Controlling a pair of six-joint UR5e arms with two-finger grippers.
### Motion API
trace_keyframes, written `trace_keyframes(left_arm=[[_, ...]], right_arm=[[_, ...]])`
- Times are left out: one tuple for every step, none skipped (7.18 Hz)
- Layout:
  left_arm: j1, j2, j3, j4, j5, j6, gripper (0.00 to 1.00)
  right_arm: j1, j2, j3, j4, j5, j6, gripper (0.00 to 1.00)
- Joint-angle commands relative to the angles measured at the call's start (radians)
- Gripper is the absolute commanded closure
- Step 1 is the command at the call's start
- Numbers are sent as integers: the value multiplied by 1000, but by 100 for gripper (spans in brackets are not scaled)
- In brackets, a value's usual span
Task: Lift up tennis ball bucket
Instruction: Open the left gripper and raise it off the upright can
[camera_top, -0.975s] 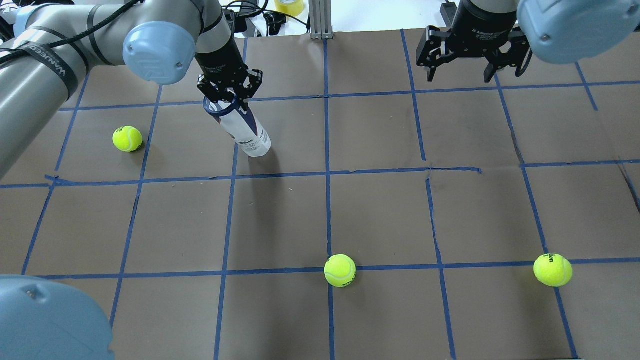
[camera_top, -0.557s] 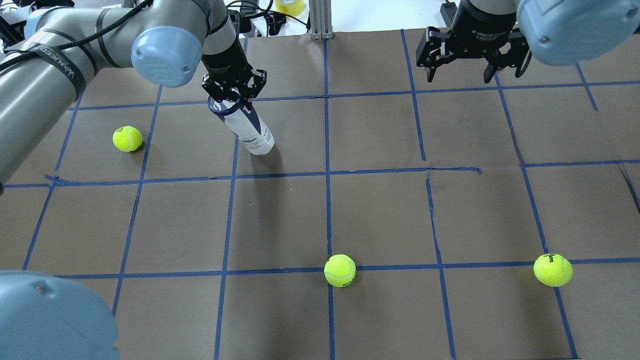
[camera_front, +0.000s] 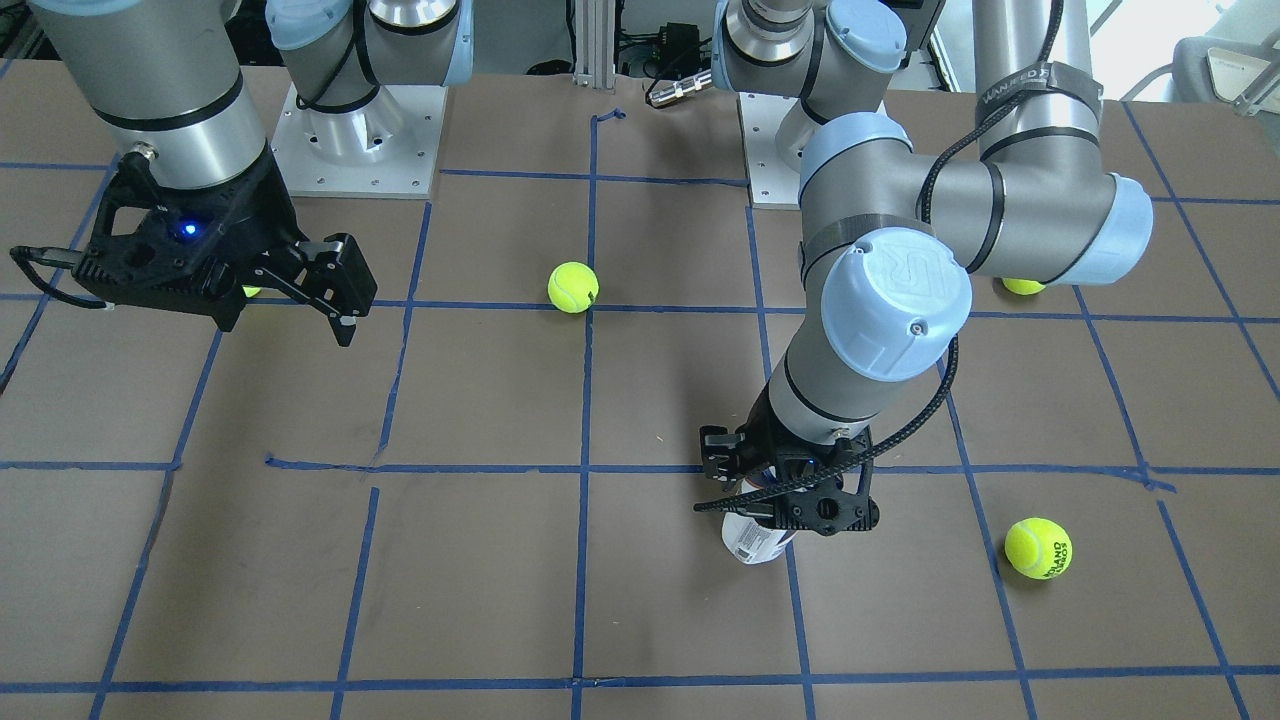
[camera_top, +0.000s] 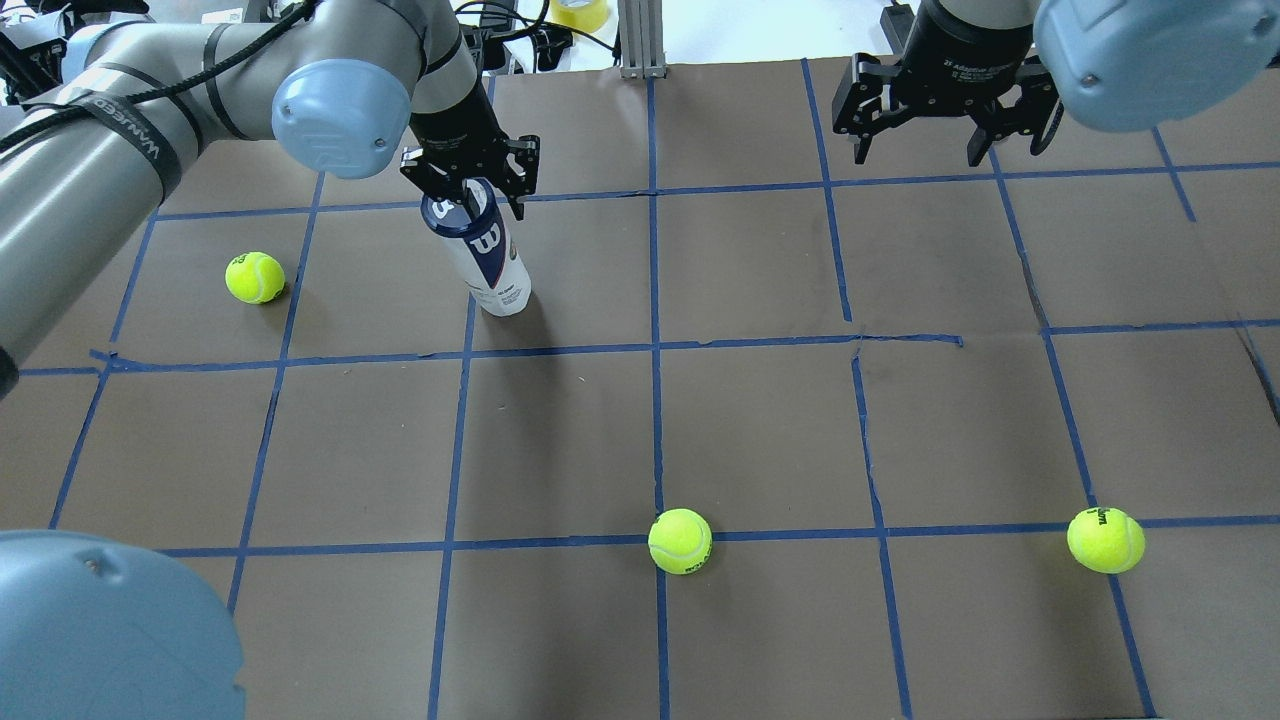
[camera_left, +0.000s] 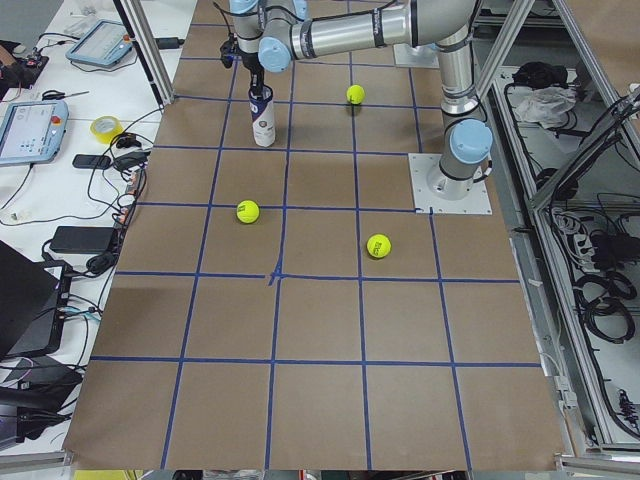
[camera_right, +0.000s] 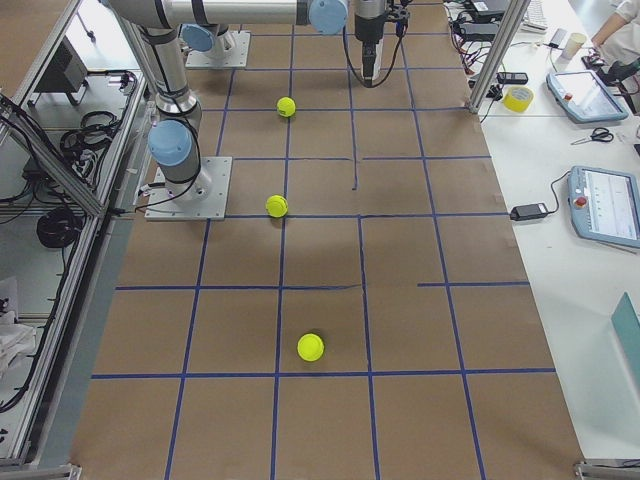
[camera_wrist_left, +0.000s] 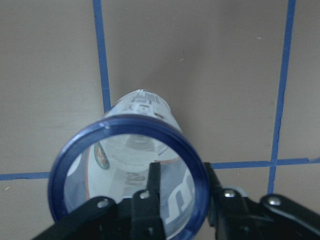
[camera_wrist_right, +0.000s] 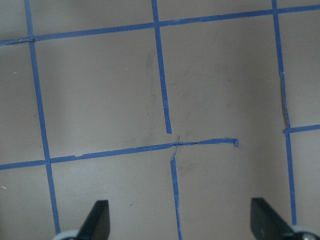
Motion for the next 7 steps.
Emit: trace_keyframes(left_arm=[[-8,17,2,0,-2,-11,0],[-12,20,2,0,-2,-11,0],[-12,26,2,-3,0,-11,0],[-14,44,4,-16,3,-11,0],[-15,70,10,-48,4,-8,0],[-12,92,42,-107,7,-8,0],[-6,112,86,-203,9,6,0]], right_arm=[[0,1,0,0,0,0,0],[0,2,0,0,0,0,0],[0,0,2,0,0,0,0],[0,0,2,0,0,0,0],[0,0,2,0,0,0,0],[0,0,2,0,0,0,0],[0,0,2,0,0,0,0]])
